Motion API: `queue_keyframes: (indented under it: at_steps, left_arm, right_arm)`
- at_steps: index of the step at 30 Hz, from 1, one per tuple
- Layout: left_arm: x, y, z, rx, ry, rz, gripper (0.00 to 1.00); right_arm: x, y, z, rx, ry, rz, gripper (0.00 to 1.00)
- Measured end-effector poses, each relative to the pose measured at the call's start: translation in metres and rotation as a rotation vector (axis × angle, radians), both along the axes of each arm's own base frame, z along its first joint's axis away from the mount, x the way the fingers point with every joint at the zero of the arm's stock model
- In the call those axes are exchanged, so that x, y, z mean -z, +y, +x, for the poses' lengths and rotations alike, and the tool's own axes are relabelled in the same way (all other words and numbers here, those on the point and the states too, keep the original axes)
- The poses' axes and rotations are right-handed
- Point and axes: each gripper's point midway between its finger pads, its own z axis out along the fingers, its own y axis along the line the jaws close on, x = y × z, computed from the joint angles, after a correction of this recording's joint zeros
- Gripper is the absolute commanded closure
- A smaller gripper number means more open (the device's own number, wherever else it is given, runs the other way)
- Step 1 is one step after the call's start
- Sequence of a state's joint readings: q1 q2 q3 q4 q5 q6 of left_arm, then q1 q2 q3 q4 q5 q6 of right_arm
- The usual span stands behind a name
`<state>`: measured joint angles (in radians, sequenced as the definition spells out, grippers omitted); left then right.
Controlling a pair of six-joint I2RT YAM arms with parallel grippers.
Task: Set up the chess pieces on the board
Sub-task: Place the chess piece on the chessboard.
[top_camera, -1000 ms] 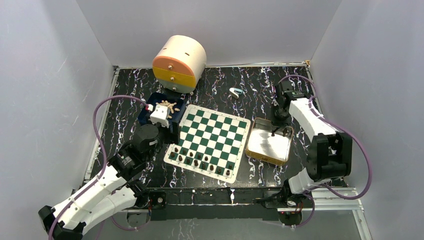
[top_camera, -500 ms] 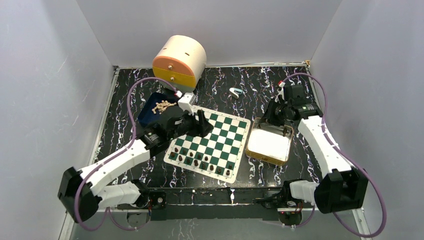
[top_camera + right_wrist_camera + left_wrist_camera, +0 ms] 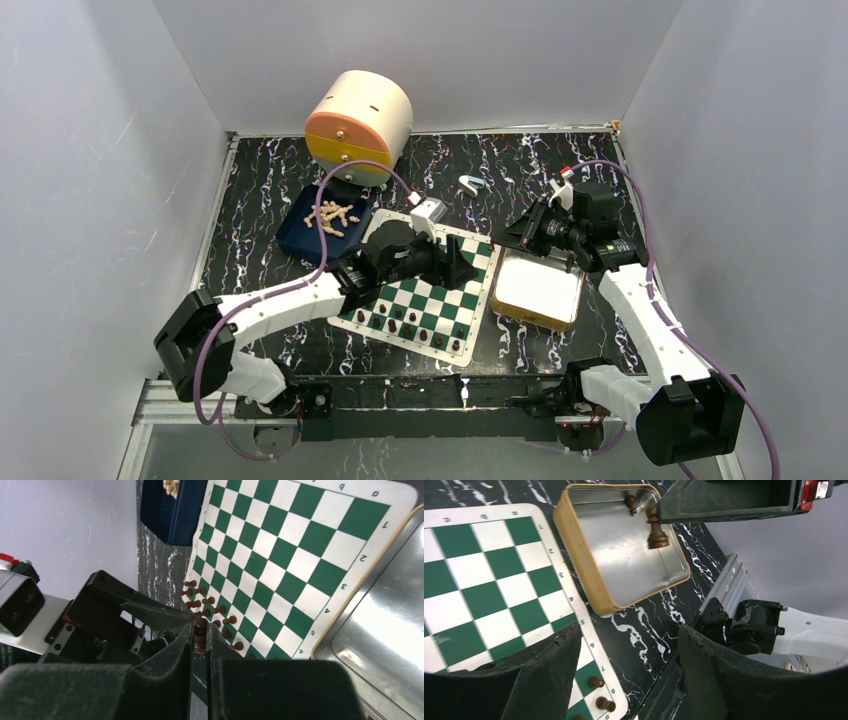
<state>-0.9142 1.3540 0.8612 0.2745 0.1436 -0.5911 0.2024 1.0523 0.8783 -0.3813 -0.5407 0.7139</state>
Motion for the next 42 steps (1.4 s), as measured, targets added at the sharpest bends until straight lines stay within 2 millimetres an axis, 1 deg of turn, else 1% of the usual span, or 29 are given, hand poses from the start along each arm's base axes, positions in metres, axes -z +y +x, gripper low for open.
queue_keyframes:
  at_steps: [3, 5, 8, 10, 15, 17, 19, 20, 24, 28, 30, 32, 36, 38, 42]
  left_arm:
    - [0.001, -0.016, -0.005, 0.039, -0.011, -0.004, 0.33]
    - [-0.001, -0.023, -0.005, 0.049, -0.022, -0.009, 0.34]
    - [-0.008, -0.029, -0.003, 0.046, -0.043, -0.031, 0.39]
    - [-0.012, -0.031, -0.001, 0.039, -0.055, -0.046, 0.41]
    - [-0.014, -0.037, 0.003, 0.031, -0.059, -0.055, 0.43]
    - [-0.014, -0.041, 0.004, 0.032, -0.061, -0.055, 0.45]
    - [-0.016, -0.045, 0.005, 0.035, -0.067, -0.056, 0.49]
    - [-0.017, -0.046, 0.006, 0.033, -0.072, -0.056, 0.52]
    - [-0.023, -0.048, 0.010, 0.025, -0.094, -0.060, 0.70]
    - [-0.025, -0.048, 0.010, 0.027, -0.105, -0.059, 0.91]
    - [-0.024, -0.048, 0.010, 0.033, -0.114, -0.053, 0.96]
    - [-0.024, -0.048, 0.009, 0.045, -0.130, -0.045, 0.97]
    - [-0.019, -0.045, 0.007, 0.082, -0.180, -0.008, 0.97]
    - [-0.011, -0.037, 0.002, 0.102, -0.204, 0.023, 0.97]
    - [0.007, -0.015, -0.011, 0.132, -0.233, 0.087, 0.95]
  right_arm:
    - [-0.005, 0.006, -0.005, -0.019, -0.007, 0.039, 0.84]
    - [-0.008, 0.009, -0.008, -0.031, -0.009, 0.058, 0.84]
    - [-0.010, 0.012, -0.012, -0.048, -0.013, 0.077, 0.84]
    - [-0.010, 0.013, -0.014, -0.053, -0.008, 0.087, 0.84]
    - [-0.010, 0.015, -0.020, -0.064, -0.001, 0.104, 0.83]
    - [-0.012, 0.015, -0.021, -0.069, -0.009, 0.110, 0.84]
    - [-0.016, 0.016, -0.022, -0.077, -0.020, 0.118, 0.84]
    - [-0.017, 0.016, -0.022, -0.081, -0.024, 0.122, 0.84]
    - [-0.020, 0.018, -0.024, -0.092, -0.029, 0.131, 0.83]
    - [-0.021, 0.018, -0.026, -0.103, -0.028, 0.137, 0.83]
    - [-0.021, 0.019, -0.028, -0.113, -0.030, 0.138, 0.80]
    - [-0.021, 0.019, -0.030, -0.124, -0.031, 0.136, 0.75]
    - [-0.024, 0.020, -0.037, -0.175, -0.047, 0.129, 0.67]
    - [-0.025, 0.022, -0.042, -0.210, -0.061, 0.129, 0.64]
    - [-0.026, 0.024, -0.051, -0.278, -0.081, 0.134, 0.64]
